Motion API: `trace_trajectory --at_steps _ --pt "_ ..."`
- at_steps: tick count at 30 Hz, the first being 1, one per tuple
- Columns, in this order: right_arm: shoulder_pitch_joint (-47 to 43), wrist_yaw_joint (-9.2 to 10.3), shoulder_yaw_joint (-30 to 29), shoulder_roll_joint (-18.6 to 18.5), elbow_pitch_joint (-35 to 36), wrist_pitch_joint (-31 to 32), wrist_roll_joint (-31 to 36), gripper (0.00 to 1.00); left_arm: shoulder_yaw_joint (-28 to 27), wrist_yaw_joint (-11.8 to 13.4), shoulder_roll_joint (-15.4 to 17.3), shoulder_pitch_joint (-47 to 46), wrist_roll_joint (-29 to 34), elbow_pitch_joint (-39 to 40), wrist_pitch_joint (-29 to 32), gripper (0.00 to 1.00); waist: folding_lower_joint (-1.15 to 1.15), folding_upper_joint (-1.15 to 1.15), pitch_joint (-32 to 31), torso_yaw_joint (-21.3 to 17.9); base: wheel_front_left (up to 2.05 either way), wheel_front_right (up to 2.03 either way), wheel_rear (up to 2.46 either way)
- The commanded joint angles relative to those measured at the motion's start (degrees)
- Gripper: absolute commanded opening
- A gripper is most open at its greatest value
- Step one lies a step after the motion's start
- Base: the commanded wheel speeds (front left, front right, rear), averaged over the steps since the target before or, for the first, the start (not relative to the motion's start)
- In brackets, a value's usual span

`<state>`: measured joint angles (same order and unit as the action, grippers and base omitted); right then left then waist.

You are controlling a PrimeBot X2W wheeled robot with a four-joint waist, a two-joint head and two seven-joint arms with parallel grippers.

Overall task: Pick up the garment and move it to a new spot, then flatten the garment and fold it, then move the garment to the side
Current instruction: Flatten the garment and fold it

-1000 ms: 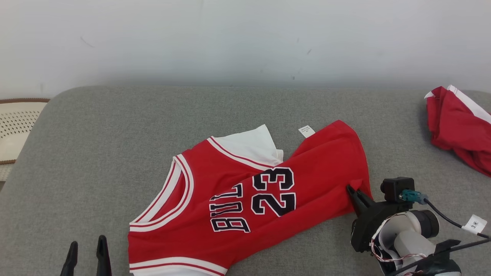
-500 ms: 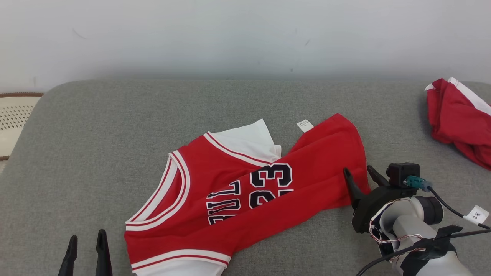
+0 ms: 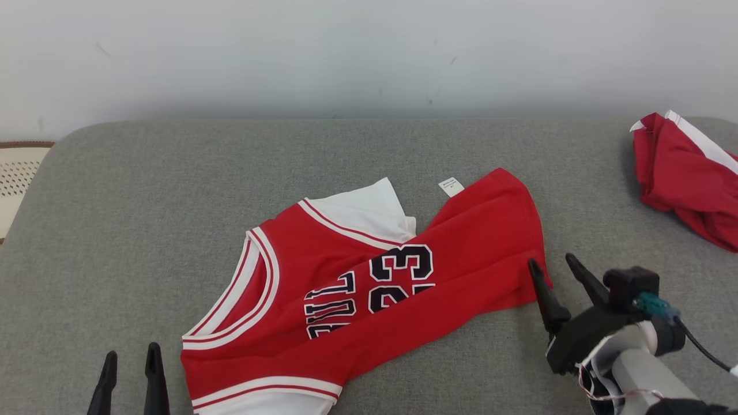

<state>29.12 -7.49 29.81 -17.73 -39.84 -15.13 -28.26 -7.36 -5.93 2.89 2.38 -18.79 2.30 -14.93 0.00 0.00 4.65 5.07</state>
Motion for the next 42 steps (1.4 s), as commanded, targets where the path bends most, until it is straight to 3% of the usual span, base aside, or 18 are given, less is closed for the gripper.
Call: trace_trajectory --at_steps 1,10,36,42 --pt "-2.44 0.00 0.10 -1.23 1.90 -0.08 0.20 1.00 -0.18 0.24 0.03 0.36 -0.26 0.19 -0.20 1.00 0.00 0.00 -0.27 0.04 0.00 0.00 0.00" --pt "-8.27 0.00 1.10 -1.10 5.61 -0.09 -0.98 1.00 -0.56 0.16 0.03 0.86 0.06 0.33 -0.20 1.00 0.00 0.00 -0.56 -0.69 0.00 0.00 0.00" --pt "3.87 0.00 8.18 3.60 -13.37 0.04 -9.08 1.00 -0.34 -0.38 0.03 -0.66 0.53 0.08 -0.20 1.00 0.00 0.00 1.06 1.91 0.00 0.00 0.00" --pt "6.03 0.00 9.41 4.43 -14.59 -0.13 -10.74 1.00 -0.52 -0.43 0.03 -0.97 0.81 0.02 -0.20 1.00 0.00 0.00 1.22 2.30 0.00 0.00 0.00"
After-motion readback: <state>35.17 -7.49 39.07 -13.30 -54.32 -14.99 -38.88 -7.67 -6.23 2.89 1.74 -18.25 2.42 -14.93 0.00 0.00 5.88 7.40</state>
